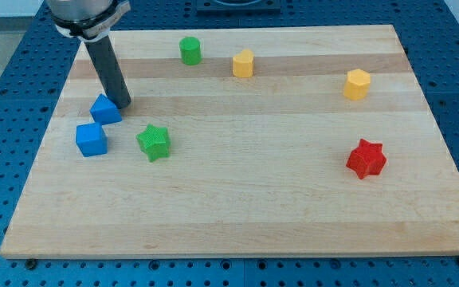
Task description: Slide the green star at the center of the board
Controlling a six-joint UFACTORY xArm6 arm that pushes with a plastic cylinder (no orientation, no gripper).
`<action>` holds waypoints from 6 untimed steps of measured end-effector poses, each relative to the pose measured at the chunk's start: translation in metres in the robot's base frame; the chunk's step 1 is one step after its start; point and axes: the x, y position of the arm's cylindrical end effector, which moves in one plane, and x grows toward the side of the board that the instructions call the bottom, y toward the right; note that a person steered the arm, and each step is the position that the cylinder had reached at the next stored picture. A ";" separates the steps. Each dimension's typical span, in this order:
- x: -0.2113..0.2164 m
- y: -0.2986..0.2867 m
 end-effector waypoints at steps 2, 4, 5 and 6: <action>0.031 0.000; 0.054 0.000; 0.024 0.004; -0.025 0.004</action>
